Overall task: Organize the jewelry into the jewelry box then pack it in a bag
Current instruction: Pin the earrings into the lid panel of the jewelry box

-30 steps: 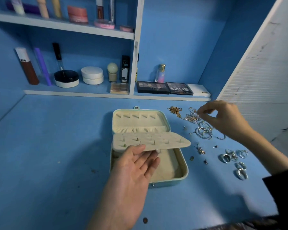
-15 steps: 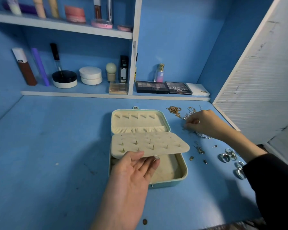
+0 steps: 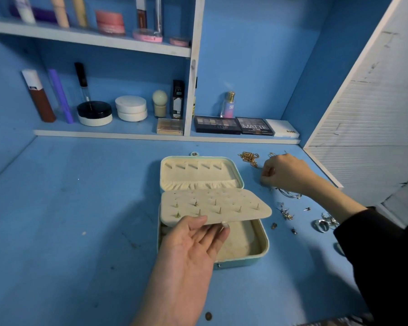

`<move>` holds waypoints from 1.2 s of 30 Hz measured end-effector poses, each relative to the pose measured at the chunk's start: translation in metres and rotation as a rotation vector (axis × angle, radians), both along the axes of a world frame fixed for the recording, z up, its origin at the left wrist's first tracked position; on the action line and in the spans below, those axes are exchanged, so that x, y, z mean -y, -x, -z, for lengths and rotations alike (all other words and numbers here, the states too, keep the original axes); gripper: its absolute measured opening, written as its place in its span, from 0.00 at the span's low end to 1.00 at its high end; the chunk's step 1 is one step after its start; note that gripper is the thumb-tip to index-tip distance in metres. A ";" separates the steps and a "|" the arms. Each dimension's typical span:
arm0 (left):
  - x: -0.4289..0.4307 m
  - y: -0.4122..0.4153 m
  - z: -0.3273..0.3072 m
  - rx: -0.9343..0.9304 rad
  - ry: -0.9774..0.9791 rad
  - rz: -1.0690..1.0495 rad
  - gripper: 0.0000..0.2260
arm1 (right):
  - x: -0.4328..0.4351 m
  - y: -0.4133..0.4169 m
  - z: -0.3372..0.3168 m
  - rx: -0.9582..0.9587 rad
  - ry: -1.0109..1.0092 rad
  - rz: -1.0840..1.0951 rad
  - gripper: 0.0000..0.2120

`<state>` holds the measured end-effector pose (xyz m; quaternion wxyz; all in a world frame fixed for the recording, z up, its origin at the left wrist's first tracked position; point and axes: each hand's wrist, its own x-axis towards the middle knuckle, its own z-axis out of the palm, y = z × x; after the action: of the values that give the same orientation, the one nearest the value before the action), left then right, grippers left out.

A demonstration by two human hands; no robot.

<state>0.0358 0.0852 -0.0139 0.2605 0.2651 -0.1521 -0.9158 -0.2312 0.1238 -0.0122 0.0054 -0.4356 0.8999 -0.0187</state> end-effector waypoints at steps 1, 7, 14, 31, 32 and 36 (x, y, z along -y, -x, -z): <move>0.000 0.000 0.000 -0.002 0.000 0.001 0.14 | 0.001 0.001 -0.002 -0.031 -0.024 -0.007 0.05; 0.000 0.000 0.001 0.000 -0.010 0.000 0.14 | 0.015 -0.003 -0.019 -0.133 -0.260 -0.081 0.08; 0.001 0.000 0.000 -0.003 -0.013 0.003 0.14 | 0.027 -0.006 -0.020 -0.136 -0.265 -0.083 0.09; 0.001 -0.002 0.001 -0.016 -0.008 0.006 0.12 | 0.006 -0.061 -0.050 0.490 0.262 -0.362 0.03; 0.001 -0.001 0.001 -0.015 -0.006 0.007 0.12 | 0.006 -0.071 -0.053 0.544 0.239 -0.412 0.04; 0.000 0.000 0.000 -0.014 -0.024 -0.001 0.13 | 0.010 -0.094 -0.056 0.578 0.131 -0.538 0.06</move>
<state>0.0362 0.0850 -0.0140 0.2587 0.2617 -0.1393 -0.9193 -0.1371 0.1137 0.0440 0.2352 -0.6319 0.7121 -0.1955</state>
